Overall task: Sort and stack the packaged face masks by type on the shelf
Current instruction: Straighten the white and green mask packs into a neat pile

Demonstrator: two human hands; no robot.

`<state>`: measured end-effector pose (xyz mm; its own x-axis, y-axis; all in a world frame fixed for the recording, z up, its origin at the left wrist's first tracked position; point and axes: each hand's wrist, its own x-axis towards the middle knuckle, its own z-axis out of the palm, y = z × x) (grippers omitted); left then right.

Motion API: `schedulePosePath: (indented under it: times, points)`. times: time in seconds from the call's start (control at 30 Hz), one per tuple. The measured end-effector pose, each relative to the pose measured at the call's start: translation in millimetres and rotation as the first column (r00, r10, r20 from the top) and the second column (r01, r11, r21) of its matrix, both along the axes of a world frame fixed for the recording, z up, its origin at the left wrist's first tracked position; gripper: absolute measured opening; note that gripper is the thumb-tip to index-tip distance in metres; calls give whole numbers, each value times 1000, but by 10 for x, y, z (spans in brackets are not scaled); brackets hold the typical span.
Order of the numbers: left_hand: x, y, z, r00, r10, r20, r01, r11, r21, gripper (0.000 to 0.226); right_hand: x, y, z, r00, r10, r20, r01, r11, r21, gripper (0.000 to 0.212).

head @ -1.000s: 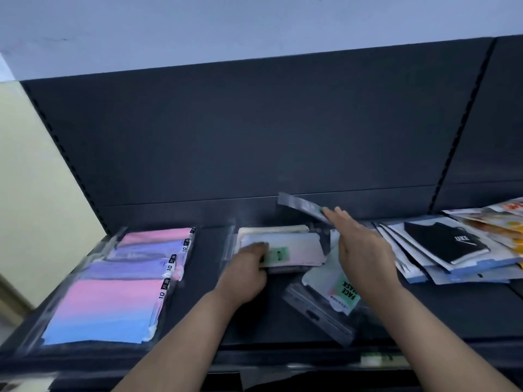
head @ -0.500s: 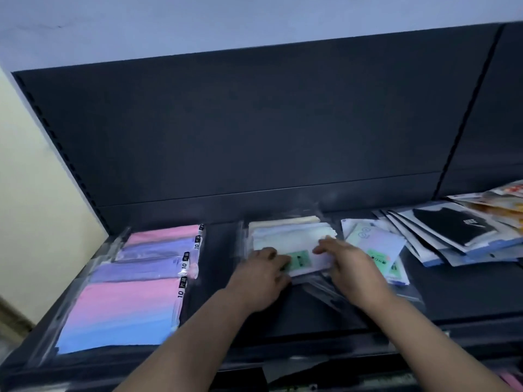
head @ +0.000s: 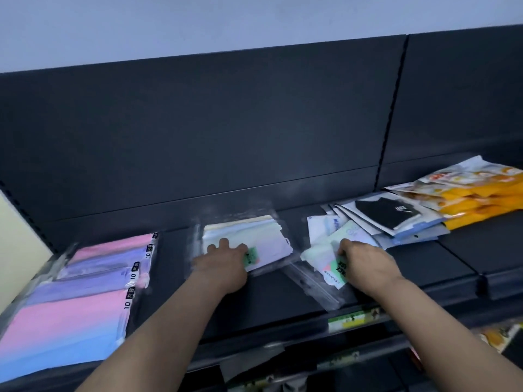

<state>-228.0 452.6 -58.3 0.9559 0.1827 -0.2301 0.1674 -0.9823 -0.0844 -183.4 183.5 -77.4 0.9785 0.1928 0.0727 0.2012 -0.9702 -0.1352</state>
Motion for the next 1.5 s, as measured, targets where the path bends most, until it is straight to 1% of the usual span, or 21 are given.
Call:
schedulePosePath:
  times: [0.07,0.1,0.13,0.2,0.23,0.3,0.37,0.43,0.53,0.6,0.67,0.7,0.77,0.87,0.97,1.07,1.13,1.2,1.27,1.4,1.5]
  points:
    - [1,-172,68,1000,18,24,-20,997,75,49,33,-117,4,1000,26,-6,-26,1000,-1,27]
    - [8,-278,92,995,-12,97,4,997,81,45,45,-154,7,999,47,-14,-47,999,4,30]
    - [24,-428,111,978,-60,201,55,998,31,40,57,-210,12,997,74,-18,-73,997,30,34]
    - [39,-820,170,914,-147,379,228,957,-179,35,77,-340,17,993,121,-2,-120,984,130,48]
    - [44,-1038,194,898,-188,399,307,916,-260,35,79,-420,16,992,122,20,-123,975,185,56]
    - [94,-1437,173,896,-289,337,394,868,-303,44,99,-598,-10,989,104,101,-126,963,237,63]
    - [189,-1749,102,925,-314,216,363,898,-250,64,140,-781,-31,967,132,219,-183,955,234,62]
    - [285,-1921,20,955,-263,136,286,938,-194,78,210,-896,-34,928,195,318,-258,951,169,57]
    - [337,-2130,-5,971,-219,96,230,967,-114,65,309,-1004,-34,898,286,334,-334,937,98,57]
    - [296,-2225,88,961,-246,131,253,967,-40,41,381,-1040,-66,925,271,267,-339,906,253,55]
    - [234,-2309,217,952,-254,170,249,967,48,25,425,-1096,-71,949,204,241,-301,814,497,47]
    - [203,-2336,289,949,-248,196,232,967,103,22,446,-1121,-37,951,168,260,-291,767,572,45]
    - [156,-2355,431,944,-213,252,162,965,209,25,486,-1157,37,938,121,324,-305,732,609,41]
    - [46,-2274,619,927,-44,373,-36,978,204,30,485,-1108,100,896,92,434,-334,784,523,32]
    - [-76,-2120,771,837,143,528,-227,969,97,27,446,-988,58,858,289,426,-451,821,351,38]
    - [-155,-2008,852,730,311,609,-334,939,-79,18,415,-892,7,745,625,232,-663,732,155,58]
    - [-190,-1934,855,669,378,640,-375,915,-149,17,392,-879,43,689,725,-28,-715,685,136,71]
    - [-239,-1862,834,617,396,680,-394,904,-168,25,373,-879,70,626,761,-169,-746,648,156,79]
    - [-290,-1783,812,571,388,724,-406,899,-162,37,353,-872,103,569,801,-184,-795,594,123,81]
    - [-397,-1682,828,507,379,774,-429,890,-155,44,433,-769,161,512,846,-148,-854,484,-190,69]
    - [-448,-1661,808,518,381,766,-435,888,-147,45,523,-648,168,525,832,-180,-851,506,-143,62]
